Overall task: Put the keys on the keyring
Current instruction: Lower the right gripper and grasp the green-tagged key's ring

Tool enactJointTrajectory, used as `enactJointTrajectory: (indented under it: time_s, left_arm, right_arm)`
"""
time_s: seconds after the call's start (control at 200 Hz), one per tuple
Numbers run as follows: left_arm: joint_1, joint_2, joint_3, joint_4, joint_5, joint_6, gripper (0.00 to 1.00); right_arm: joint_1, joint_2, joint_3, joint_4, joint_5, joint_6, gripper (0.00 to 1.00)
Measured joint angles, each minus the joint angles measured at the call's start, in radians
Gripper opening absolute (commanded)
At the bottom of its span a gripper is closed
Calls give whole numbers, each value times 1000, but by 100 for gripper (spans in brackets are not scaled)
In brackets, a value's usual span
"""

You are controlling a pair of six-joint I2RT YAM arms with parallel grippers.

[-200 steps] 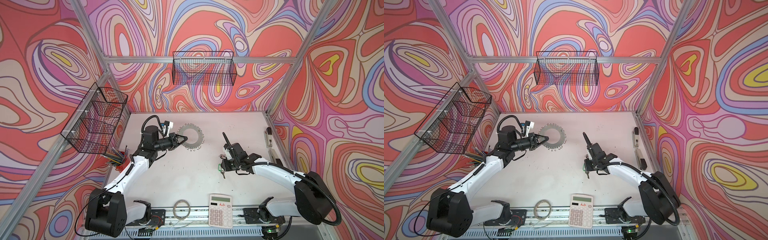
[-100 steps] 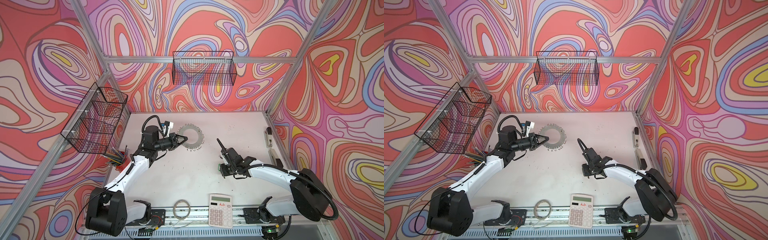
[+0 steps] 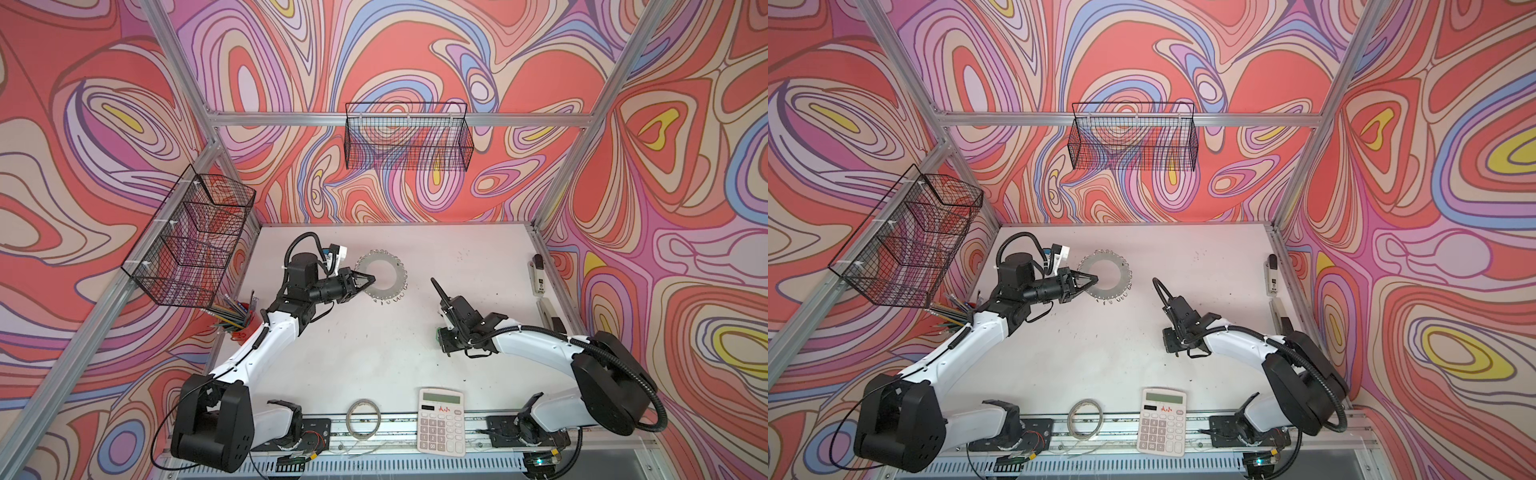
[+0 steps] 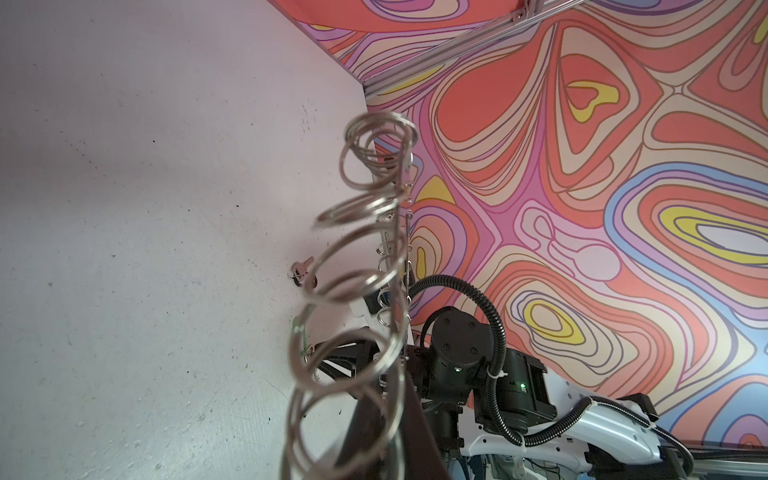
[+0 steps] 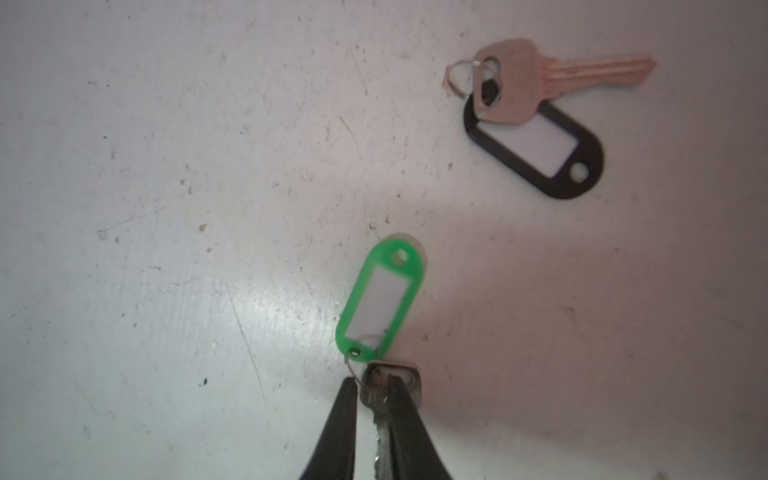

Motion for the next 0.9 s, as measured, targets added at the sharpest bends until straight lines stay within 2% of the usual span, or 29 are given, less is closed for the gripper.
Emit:
enactJointTrajectory:
  time_s: [0.321, 0.811, 0.901]
  left_arm:
    - [0, 0, 0, -7, 0, 1, 0]
    - [0, 0, 0, -31, 0, 10, 0]
    - [0, 0, 0, -34, 0, 11, 0]
  right_arm:
    - [0, 28, 5, 5, 3, -13, 13]
    - [0, 30, 5, 22, 6, -34, 0]
    - [0, 26, 5, 21, 7, -41, 0]
